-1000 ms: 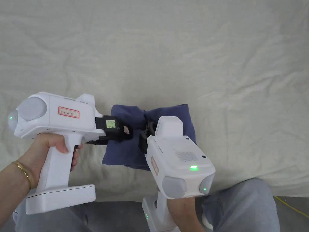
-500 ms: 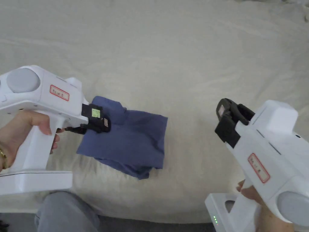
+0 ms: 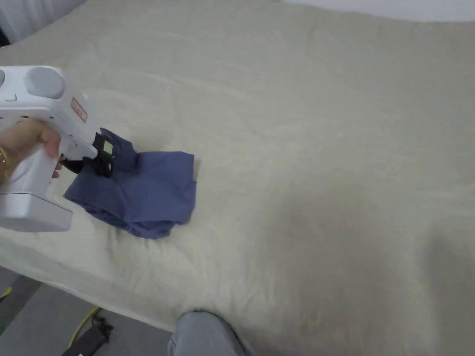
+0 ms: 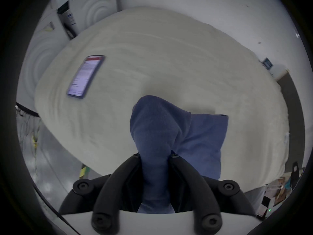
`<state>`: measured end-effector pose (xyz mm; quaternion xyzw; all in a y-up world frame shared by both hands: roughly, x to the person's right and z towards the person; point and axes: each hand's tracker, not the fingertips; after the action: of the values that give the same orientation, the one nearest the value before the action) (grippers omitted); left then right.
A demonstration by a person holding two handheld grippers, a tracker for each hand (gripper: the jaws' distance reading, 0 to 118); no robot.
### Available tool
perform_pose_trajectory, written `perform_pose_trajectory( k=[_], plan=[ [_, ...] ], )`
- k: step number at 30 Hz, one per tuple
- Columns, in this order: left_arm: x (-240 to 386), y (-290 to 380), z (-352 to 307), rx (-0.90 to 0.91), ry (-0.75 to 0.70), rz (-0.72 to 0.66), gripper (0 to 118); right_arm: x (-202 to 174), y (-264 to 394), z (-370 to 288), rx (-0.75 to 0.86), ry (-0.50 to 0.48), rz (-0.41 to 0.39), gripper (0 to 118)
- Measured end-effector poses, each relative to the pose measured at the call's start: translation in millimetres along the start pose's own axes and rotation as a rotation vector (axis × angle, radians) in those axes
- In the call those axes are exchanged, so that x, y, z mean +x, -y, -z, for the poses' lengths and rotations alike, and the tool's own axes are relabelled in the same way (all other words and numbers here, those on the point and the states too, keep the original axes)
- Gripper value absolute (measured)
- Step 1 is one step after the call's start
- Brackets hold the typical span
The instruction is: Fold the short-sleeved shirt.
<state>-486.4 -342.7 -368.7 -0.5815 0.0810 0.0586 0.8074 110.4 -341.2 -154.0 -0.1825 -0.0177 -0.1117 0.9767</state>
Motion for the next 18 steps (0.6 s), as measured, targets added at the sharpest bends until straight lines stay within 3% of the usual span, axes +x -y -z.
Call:
perform_pose_trajectory(
  k=[3,9,10,11,14,15,18],
  plan=[
    [-26.0,-12.6,14.3,0.015,-0.111,-0.032,17,-10.3,2.2,9.9,-0.003,0.013,0.019,0],
    [-54.7,-28.2,32.4,0.061,-0.223,-0.052,18,-28.0,-5.2,21.9,-0.019,0.005,-0.022,0],
    [-54.8,-26.6,32.9,0.081,-0.252,-0.029,24,-30.4,-7.1,22.6,-0.019,0.006,-0.022,0],
    [-54.3,-24.8,33.0,0.1,-0.277,-0.004,39,-30.7,-8.6,23.0,-0.019,0.004,-0.018,0],
    [-52.7,-21.2,24.9,0.169,-0.397,-0.004,103,-32.3,-14.8,22.4,-0.012,-0.006,-0.036,0],
    [-51.9,-19.0,16.5,0.226,-0.402,-0.011,115,-32.3,-16.7,20.8,-0.002,-0.006,-0.048,0],
    [-45.5,-15.1,-15.0,0.397,-0.417,-0.08,118,-30.6,-24.6,13.5,0.02,-0.017,-0.055,0]
  ],
)
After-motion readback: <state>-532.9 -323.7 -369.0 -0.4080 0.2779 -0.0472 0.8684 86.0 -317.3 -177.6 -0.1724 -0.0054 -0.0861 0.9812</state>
